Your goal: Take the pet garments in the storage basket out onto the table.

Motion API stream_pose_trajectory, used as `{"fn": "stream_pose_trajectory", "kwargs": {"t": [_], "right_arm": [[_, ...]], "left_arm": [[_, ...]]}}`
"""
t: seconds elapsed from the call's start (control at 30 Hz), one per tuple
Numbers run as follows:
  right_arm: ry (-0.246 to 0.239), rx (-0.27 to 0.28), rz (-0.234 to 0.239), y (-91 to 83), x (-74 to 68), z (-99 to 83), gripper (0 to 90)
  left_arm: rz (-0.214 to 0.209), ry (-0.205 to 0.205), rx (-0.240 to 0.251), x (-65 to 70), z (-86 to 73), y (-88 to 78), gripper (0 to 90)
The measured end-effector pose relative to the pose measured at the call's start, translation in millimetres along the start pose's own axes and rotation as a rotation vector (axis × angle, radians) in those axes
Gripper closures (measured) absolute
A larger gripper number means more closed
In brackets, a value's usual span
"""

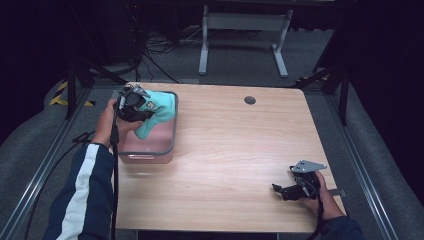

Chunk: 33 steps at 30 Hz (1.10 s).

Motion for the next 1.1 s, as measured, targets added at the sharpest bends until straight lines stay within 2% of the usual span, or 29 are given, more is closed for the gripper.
{"fn": "stream_pose_trajectory", "kwargs": {"t": [0.07,0.13,0.17,0.2,0.27,0.5,0.77,0.8,0.83,0.87,1.0,1.03,1.1], "right_arm": [[0.000,0.000,0.000,0.0,0.1,0.0,0.6],[0.000,0.000,0.000,0.0,0.1,0.0,0.6],[0.000,0.000,0.000,0.0,0.0,0.0,0.6],[0.000,0.000,0.000,0.0,0.0,0.0,0.6],[0.000,0.000,0.000,0.0,0.0,0.0,0.6],[0.000,0.000,0.000,0.0,0.0,0.0,0.6],[0.000,0.000,0.000,0.0,0.0,0.0,0.6],[0.000,0.000,0.000,0.0,0.0,0.0,0.6],[0.000,0.000,0.000,0.0,0.0,0.0,0.6],[0.000,0.000,0.000,0.0,0.0,0.0,0.6],[0.000,0.000,0.000,0.0,0.0,0.0,0.6],[0.000,0.000,0.000,0.0,0.0,0.0,0.6],[0.000,0.000,0.000,0.0,0.0,0.0,0.6]], "left_arm": [[-0.005,0.030,0.054,8.5,12.5,-18.1,79.9],[-0.009,0.036,0.071,11.7,16.5,-23.8,79.9],[-0.021,0.036,0.109,18.2,24.8,-34.8,79.9],[-0.021,0.036,0.109,18.2,24.8,-34.8,79.9],[-0.022,0.067,0.130,24.7,31.6,-45.1,79.9],[-0.038,0.161,0.198,55.6,54.5,-67.7,79.9],[-0.081,0.279,0.246,105.6,77.9,-79.0,79.9],[-0.076,0.299,0.245,111.4,79.7,-78.6,80.0],[-0.078,0.300,0.247,116.4,81.2,-78.2,80.0],[-0.105,0.313,0.254,124.5,83.6,-77.9,79.9],[-0.145,0.342,0.252,147.5,87.3,-70.5,80.0],[-0.145,0.342,0.252,147.5,87.3,-70.5,79.9],[-0.170,0.368,0.236,162.4,87.2,-61.9,80.0]]}}
Point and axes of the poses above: each handheld gripper's, and its own axes: y roughly forward along the jaws, z roughly out of its top, x roughly to its right, the point moved 10 cm from there along y, roughly forward along the jaws, and after that the axes turned 15 degrees about z, right-handed, at the moved point
